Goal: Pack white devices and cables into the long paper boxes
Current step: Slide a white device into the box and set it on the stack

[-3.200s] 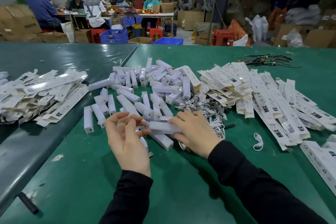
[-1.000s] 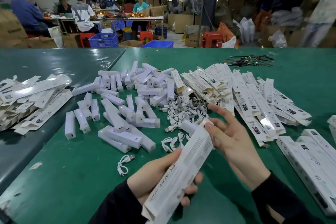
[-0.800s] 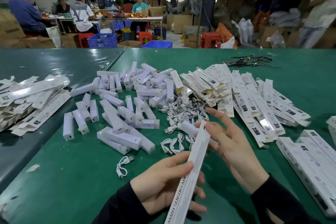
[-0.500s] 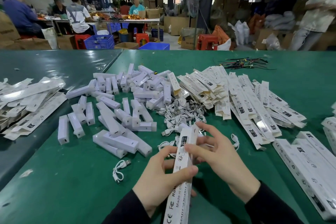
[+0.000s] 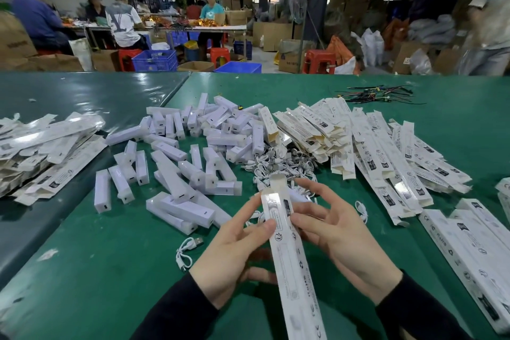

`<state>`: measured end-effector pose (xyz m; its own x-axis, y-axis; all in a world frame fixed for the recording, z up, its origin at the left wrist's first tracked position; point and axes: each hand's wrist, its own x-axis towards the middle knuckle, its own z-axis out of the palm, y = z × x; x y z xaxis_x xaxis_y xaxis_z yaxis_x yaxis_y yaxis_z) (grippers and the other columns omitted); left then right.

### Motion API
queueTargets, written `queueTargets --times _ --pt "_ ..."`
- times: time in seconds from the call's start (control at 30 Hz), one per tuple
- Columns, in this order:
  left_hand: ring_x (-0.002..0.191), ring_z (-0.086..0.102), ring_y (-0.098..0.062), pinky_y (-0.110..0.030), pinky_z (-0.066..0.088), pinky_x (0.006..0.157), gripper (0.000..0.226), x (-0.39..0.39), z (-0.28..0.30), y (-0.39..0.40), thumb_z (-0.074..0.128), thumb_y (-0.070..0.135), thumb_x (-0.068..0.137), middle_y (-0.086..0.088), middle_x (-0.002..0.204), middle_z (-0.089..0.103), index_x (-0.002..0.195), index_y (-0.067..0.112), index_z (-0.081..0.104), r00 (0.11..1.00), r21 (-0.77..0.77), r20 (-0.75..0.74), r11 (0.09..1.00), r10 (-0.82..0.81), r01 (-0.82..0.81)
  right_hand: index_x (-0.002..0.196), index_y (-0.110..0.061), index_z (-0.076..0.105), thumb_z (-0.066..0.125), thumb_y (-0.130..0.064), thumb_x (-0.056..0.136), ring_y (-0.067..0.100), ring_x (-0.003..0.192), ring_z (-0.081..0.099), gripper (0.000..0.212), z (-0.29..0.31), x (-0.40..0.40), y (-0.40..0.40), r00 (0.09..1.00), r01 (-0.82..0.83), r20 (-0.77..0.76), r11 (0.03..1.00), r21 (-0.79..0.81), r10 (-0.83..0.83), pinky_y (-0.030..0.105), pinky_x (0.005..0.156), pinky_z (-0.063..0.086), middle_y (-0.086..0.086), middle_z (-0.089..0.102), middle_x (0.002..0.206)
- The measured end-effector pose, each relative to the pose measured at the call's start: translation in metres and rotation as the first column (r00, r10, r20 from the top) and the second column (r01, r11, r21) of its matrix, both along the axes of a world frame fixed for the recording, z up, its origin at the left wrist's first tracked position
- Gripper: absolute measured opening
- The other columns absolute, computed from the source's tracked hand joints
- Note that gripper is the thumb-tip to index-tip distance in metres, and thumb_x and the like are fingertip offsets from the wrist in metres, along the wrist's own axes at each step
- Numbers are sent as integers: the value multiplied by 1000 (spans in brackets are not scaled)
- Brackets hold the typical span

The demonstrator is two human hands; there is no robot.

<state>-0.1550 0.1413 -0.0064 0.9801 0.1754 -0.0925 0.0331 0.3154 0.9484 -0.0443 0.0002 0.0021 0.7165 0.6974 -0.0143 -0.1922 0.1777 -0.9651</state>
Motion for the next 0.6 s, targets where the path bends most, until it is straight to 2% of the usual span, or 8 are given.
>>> queueTargets --times 0.13,0.23,0.3,0.37,0.43,0.5,0.6 --pt "83 71 -27 -32 56 58 49 1 -2 0 72 29 79 -17 102 71 125 42 57 1000 -58 10 998 -8 9 122 -15 60 68 -1 80 27 86 70 45 0 -3 0 998 -20 57 1000 -15 21 31 76 59 22 71 103" --pt "82 70 -31 -36 58 59 58 2 -6 -2 74 24 77 -20 104 69 130 34 54 999 -61 31 998 17 -15 120 -15 64 61 -3 90 24 87 70 32 -1 -6 1 991 -39 128 997 -63 47 34 78 60 19 73 103" --pt "78 68 -30 -41 59 63 57 4 -7 -6 79 23 73 -19 101 68 125 33 57 998 -62 54 998 29 -25 118 -16 65 66 -16 84 20 83 71 34 1 -9 1 984 -41 168 996 -74 53 32 75 59 14 74 99" --pt "78 66 -30 -42 59 65 52 5 -8 -9 76 24 72 -22 102 64 120 34 60 996 -35 79 998 53 -50 118 -14 65 69 -21 77 20 84 72 42 1 -11 2 978 -25 204 998 -62 38 25 71 57 14 73 102" --pt "79 66 -28 -40 58 64 45 7 -9 -10 72 21 76 -31 104 58 117 34 62 990 1 106 996 89 -89 120 -13 64 67 -21 77 20 92 72 43 -3 -15 4 975 4 220 999 -45 6 23 76 56 15 70 111" --pt "84 67 -28 -44 59 65 43 8 -10 -11 70 21 76 -35 112 56 116 35 63 986 12 116 992 122 -124 121 -19 64 62 -20 85 19 102 70 36 -9 -20 8 968 19 250 999 -42 -8 25 84 55 9 70 115" --pt "86 69 -27 -43 59 61 46 8 -12 -12 76 29 71 -26 111 63 114 37 63 981 28 113 986 159 -163 125 -27 61 52 -12 97 10 110 66 33 -13 -27 13 957 12 290 999 -37 -1 18 89 51 -9 71 116"
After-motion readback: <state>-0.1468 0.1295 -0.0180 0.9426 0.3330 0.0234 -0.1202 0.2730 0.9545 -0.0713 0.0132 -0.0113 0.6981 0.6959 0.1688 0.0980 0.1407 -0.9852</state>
